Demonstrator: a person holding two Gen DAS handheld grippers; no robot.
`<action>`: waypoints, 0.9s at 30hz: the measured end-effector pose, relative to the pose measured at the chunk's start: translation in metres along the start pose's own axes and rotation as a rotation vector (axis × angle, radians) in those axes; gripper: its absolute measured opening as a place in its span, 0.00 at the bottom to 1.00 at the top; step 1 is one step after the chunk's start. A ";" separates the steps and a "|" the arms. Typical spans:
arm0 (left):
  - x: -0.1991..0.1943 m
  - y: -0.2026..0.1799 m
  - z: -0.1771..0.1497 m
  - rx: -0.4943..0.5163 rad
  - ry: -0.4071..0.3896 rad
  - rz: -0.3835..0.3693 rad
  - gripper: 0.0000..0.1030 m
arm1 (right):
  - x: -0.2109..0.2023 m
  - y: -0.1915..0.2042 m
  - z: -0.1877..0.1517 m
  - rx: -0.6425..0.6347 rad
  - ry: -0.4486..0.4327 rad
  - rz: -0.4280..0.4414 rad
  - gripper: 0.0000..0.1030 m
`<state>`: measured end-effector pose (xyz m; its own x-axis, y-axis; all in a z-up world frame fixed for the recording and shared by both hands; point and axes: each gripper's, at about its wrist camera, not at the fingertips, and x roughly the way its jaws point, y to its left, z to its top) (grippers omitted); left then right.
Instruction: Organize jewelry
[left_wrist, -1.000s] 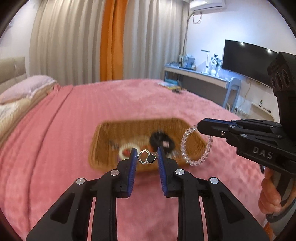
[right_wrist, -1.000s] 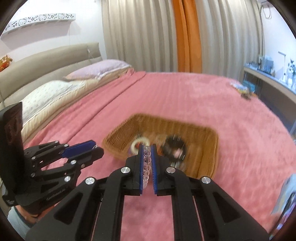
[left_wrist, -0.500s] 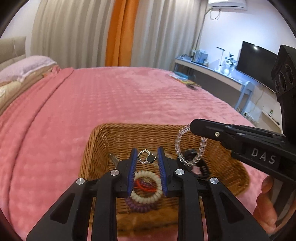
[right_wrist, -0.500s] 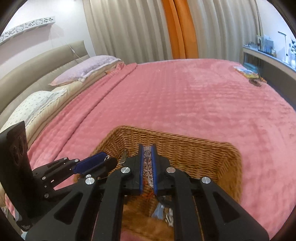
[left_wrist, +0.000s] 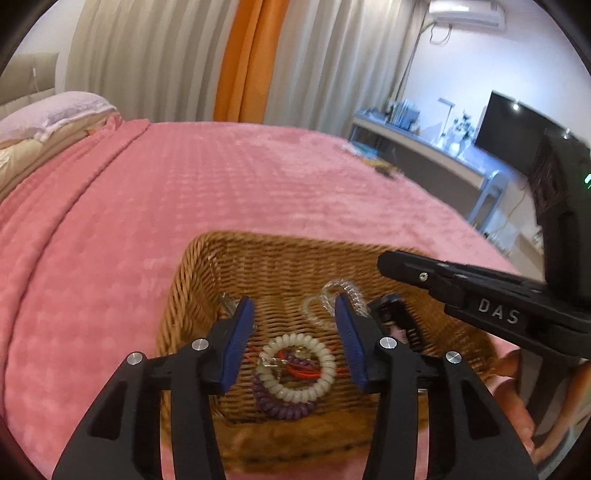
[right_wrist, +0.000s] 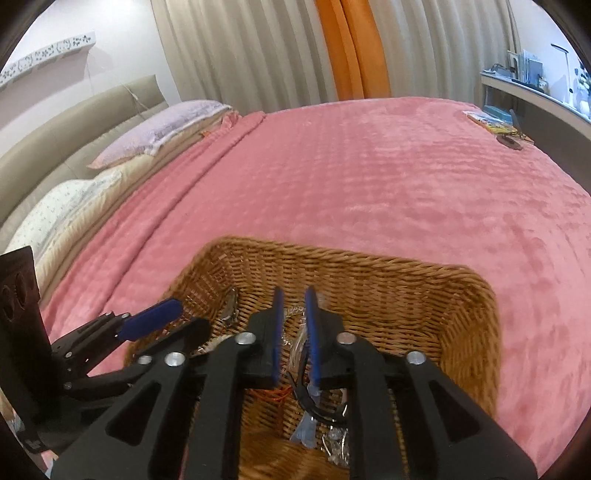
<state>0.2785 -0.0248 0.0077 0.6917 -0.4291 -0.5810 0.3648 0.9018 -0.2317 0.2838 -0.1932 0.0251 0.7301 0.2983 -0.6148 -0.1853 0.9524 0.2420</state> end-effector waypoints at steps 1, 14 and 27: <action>-0.006 -0.001 0.001 -0.004 -0.009 -0.005 0.45 | -0.010 0.001 0.000 -0.003 -0.017 -0.002 0.21; -0.146 -0.037 -0.020 -0.007 -0.233 0.002 0.77 | -0.149 0.037 -0.050 -0.083 -0.217 0.009 0.54; -0.193 -0.072 -0.112 0.043 -0.331 0.257 0.92 | -0.160 0.037 -0.155 -0.151 -0.275 -0.153 0.57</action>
<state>0.0491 -0.0012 0.0486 0.9241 -0.1900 -0.3315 0.1750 0.9817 -0.0749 0.0579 -0.1963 0.0157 0.9031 0.1428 -0.4049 -0.1400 0.9895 0.0365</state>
